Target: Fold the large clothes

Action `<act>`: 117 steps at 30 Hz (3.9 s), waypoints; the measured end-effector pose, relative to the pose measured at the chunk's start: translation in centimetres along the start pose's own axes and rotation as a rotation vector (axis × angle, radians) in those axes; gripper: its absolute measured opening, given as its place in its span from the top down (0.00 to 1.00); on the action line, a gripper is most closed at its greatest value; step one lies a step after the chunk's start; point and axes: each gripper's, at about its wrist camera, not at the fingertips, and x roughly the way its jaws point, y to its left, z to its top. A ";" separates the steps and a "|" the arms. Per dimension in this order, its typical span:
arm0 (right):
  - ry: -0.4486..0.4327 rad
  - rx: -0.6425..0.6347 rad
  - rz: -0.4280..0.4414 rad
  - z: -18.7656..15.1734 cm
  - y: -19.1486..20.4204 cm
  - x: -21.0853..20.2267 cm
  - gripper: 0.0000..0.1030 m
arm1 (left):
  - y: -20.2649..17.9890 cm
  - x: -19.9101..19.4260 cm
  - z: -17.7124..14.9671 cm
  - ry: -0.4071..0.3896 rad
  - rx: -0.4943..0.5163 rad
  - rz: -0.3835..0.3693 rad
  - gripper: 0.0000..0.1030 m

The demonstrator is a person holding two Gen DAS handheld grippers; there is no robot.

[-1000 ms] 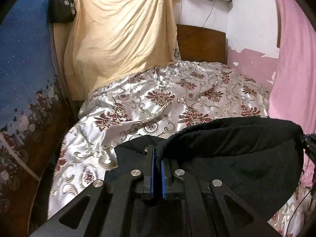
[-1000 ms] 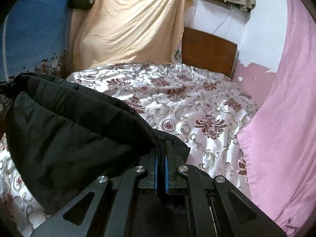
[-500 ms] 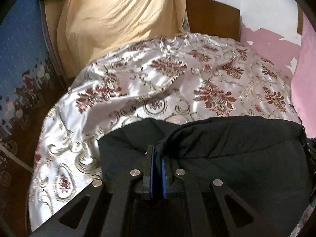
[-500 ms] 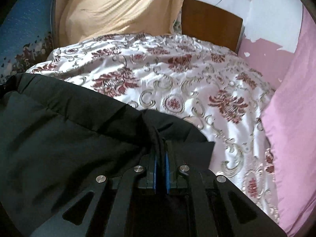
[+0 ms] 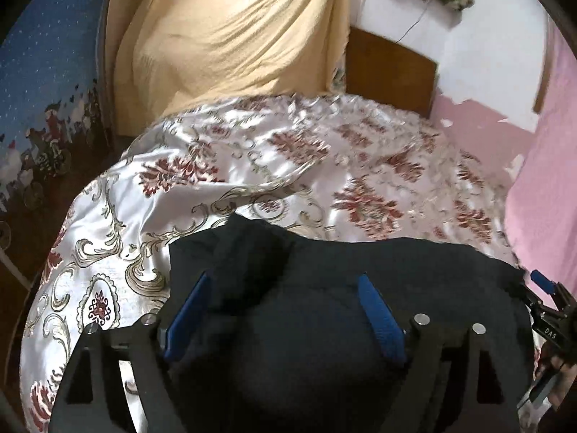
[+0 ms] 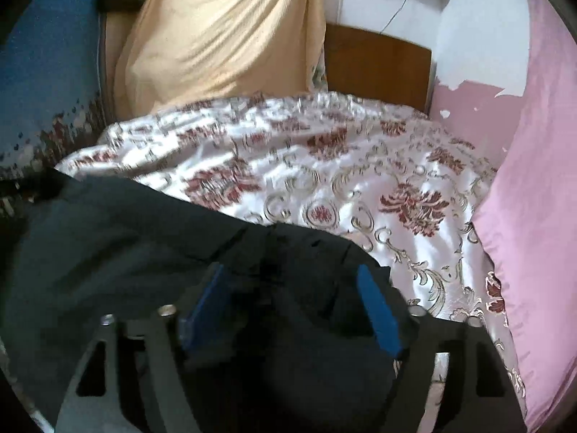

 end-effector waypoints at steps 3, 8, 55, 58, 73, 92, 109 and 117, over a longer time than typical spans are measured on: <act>-0.072 0.010 0.081 -0.8 1.3 -3.0 0.14 | -1.5 -1.7 -1.9 -0.052 0.049 -0.064 0.06; -0.118 -0.067 0.136 -3.5 4.9 -4.0 0.13 | -5.0 -1.0 -5.5 -0.064 0.174 -0.075 0.05; 0.037 0.101 0.299 -3.6 4.0 11.6 0.01 | -3.5 10.0 -3.8 -0.058 0.082 -0.025 0.00; 0.032 0.101 0.298 -3.7 4.1 11.6 0.01 | -3.4 10.1 -3.9 -0.063 0.079 -0.027 0.00; 0.020 0.108 0.294 -4.0 4.2 11.7 0.01 | -3.4 10.1 -4.1 -0.060 0.069 -0.037 0.00; 0.049 0.067 0.260 -3.7 0.7 4.5 0.01 | -3.9 6.5 -3.1 0.009 0.120 0.077 0.00; 0.235 0.252 0.370 -8.5 -9.1 5.0 0.01 | 9.1 0.6 -4.9 0.132 0.045 -0.111 0.00; 0.345 0.294 0.507 -10.6 -8.9 9.0 0.01 | 10.7 4.7 -6.0 0.232 0.007 -0.239 0.00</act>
